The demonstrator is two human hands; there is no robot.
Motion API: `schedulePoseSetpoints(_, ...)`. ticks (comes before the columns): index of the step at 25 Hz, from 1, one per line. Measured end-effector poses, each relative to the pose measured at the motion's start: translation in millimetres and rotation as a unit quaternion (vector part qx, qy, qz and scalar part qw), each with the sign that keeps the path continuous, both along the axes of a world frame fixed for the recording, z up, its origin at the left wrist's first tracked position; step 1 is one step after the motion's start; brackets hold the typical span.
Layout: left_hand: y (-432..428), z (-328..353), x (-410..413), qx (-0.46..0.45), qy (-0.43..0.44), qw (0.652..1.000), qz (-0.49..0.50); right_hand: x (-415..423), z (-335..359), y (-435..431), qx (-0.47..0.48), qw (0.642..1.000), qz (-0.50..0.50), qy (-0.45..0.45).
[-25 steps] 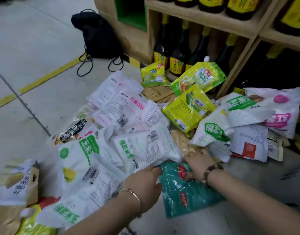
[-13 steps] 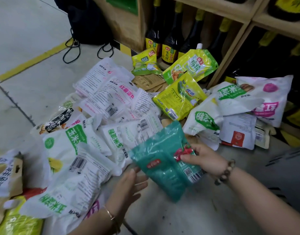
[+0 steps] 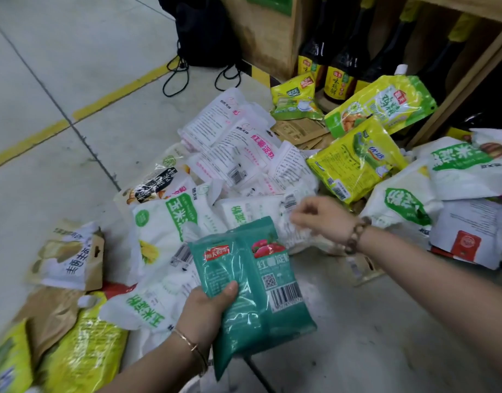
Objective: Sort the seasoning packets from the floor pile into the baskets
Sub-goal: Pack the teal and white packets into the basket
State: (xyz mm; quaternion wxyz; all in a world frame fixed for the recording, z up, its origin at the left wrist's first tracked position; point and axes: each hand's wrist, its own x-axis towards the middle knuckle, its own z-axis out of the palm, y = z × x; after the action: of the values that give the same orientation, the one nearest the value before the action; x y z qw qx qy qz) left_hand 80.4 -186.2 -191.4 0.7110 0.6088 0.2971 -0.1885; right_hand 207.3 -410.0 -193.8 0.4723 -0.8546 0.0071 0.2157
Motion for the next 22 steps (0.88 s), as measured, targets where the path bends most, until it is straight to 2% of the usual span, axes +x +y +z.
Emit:
schedulePoseSetpoints(2,11.5,7.1,-2.2,0.042,-0.011,0.999,-0.008,37.1,-2.4,8.6,-0.142,0.980,0.065,-0.127)
schedulePoseSetpoints(3,14.7,9.9,-4.1,0.051,-0.013,0.999,-0.003,49.6,-6.5,15.4,-0.210,0.958,0.135,-0.140)
schedulePoseSetpoints(5,17.5,15.5,-7.8,0.045,-0.002,0.999,0.019,61.8,-17.0,30.9,-0.333,0.902,0.250,-0.115)
schedulePoseSetpoints(6,18.4,17.7,-8.4,0.042,0.008,0.999,0.031,63.0,-21.5,35.8,-0.381,0.878,0.271,-0.102)
schedulePoseSetpoints(9,25.4,19.2,-6.7,0.056,0.025,0.997,0.047,54.7,-28.3,34.9,-0.442,0.851,0.276,-0.066)
schedulePoseSetpoints(11,28.2,19.2,-3.9,0.070,0.036,0.996,0.044,43.4,-29.4,29.0,-0.431,0.854,0.287,-0.050)
schedulePoseSetpoints(14,27.2,17.1,-2.2,0.083,0.058,0.994,0.035,18.2,-35.8,21.8,-0.361,0.896,0.257,-0.040)
schedulePoseSetpoints(20,26.6,13.5,-1.1,0.105,0.059,0.993,-0.012,-26.8,-39.7,-1.0,-0.266,0.957,0.102,-0.047)
schedulePoseSetpoints(22,26.6,12.9,-2.0,0.104,0.044,0.994,-0.012,-42.5,-42.3,-14.7,-0.225,0.973,0.023,-0.039)
